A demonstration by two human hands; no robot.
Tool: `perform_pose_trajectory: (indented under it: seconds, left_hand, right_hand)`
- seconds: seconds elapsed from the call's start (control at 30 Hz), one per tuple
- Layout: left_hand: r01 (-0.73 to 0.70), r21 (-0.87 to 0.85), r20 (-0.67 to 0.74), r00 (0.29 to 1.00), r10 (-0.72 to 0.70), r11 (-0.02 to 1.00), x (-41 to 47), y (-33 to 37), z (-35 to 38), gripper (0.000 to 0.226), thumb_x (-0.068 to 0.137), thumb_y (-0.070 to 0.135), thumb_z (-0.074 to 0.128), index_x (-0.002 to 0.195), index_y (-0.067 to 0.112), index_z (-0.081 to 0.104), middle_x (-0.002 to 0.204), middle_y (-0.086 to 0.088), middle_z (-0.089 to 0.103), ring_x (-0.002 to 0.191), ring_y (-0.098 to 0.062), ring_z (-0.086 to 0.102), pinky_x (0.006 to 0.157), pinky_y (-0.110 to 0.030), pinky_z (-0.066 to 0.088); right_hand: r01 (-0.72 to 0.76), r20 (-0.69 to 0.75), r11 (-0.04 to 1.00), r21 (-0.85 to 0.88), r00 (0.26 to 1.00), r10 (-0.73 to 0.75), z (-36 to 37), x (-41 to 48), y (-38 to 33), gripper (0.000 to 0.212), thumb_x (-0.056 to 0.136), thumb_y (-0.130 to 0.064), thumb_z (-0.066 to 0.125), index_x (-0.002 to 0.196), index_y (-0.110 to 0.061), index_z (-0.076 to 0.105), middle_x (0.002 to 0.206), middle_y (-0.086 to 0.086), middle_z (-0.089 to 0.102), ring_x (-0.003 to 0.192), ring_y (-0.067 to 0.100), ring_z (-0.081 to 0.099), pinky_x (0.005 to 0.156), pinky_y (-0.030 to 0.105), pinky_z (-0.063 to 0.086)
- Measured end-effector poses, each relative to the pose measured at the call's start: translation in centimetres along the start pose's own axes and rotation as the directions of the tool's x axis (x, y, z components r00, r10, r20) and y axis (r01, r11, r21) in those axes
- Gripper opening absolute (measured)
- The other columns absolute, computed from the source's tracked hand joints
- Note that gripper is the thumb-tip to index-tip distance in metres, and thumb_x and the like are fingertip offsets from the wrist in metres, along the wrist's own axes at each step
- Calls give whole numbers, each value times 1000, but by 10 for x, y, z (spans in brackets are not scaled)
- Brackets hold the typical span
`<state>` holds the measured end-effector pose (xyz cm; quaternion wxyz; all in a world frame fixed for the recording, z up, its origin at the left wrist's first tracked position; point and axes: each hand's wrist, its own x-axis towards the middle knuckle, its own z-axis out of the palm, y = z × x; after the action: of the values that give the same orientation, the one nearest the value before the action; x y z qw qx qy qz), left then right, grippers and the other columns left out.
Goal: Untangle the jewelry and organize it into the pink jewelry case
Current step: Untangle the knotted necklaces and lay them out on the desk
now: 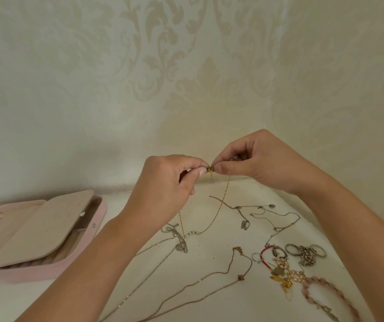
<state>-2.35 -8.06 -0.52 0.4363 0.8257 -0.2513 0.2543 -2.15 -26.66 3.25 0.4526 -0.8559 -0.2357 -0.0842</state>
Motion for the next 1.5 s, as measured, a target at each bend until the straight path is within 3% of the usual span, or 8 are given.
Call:
perform_pose_trajectory:
  seconds: [0.23,0.57,1.1,1.27,1.5]
  left_hand:
    - [-68,65,-8,998,69,996,0,-1,0,13,87,7,66,89,15,77,51,29,55,50,5,55,52,-2,35]
    - [18,29,10,1000,-18,999,0,3,0,13,88,12,66,88,18,77,45,13,52,40,4,49,46,-3,33]
    - [92,26,-1,996,-92,995,-1,3,4,11,87,15,68,85,19,77,38,18,49,35,0,45,43,-6,32]
    - [167,-89,18,986,-166,982,-1,3,4,13,87,15,67,80,23,75,40,12,52,32,-1,44,41,-6,28]
    - [158,-178,56,987,-150,971,1,3,-1,17,87,18,67,76,30,73,42,8,53,36,-4,38,42,-11,29]
  right_hand:
    - [16,-25,1000,-16,1000,-16,1,1,1,6,80,-11,73,77,-15,76,46,-16,49,47,2,36,50,14,30]
    - [4,-18,1000,-3,1000,-4,2,2,2,7,79,-14,74,73,-17,75,46,-11,36,47,6,29,49,16,26]
    - [15,-29,999,-35,999,-16,4,1,-1,7,79,-9,74,73,-13,75,46,-7,35,48,9,28,50,20,27]
    - [7,-30,1000,-12,1000,-7,4,1,-1,8,79,-11,74,72,-15,75,47,-7,34,49,10,28,50,20,27]
    - [-11,-49,999,42,999,13,2,1,0,10,79,-14,74,71,-19,76,58,3,41,57,15,34,56,21,30]
